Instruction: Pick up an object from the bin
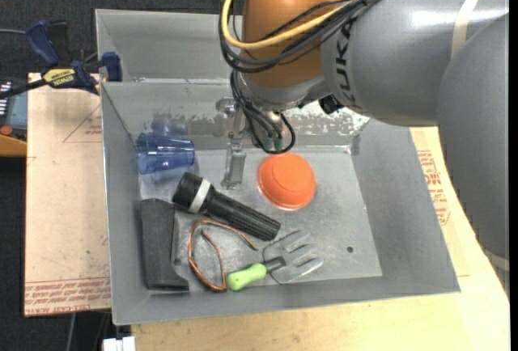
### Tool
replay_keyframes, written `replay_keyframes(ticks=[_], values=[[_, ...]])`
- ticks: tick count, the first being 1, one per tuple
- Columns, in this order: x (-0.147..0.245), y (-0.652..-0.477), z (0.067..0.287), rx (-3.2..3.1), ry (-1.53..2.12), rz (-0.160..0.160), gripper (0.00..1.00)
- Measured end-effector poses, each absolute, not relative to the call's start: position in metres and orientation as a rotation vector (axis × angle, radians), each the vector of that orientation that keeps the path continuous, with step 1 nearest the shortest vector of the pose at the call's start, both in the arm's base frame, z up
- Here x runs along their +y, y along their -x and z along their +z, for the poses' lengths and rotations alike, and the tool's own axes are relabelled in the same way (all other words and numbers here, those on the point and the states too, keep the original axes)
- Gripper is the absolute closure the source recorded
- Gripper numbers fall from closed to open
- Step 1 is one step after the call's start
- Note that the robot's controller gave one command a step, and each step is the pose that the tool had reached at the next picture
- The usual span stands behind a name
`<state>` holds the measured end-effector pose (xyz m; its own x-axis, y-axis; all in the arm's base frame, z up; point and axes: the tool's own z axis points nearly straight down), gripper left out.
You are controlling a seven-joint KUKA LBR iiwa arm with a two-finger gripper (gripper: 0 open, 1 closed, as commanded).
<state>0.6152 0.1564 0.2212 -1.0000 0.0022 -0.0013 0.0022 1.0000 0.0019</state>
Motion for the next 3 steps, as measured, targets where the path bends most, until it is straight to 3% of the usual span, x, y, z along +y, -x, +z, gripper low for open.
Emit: replay_keyframes(ticks=[1, 2, 3], values=[[0.156, -0.615, 0.221, 3.140, -0.003, 0.003, 0.00], [0.164, -0.572, 0.166, 3.133, 0.246, 0.004, 0.00], [0.130, -0.560, 0.147, 3.129, 0.238, 0.002, 0.00]])
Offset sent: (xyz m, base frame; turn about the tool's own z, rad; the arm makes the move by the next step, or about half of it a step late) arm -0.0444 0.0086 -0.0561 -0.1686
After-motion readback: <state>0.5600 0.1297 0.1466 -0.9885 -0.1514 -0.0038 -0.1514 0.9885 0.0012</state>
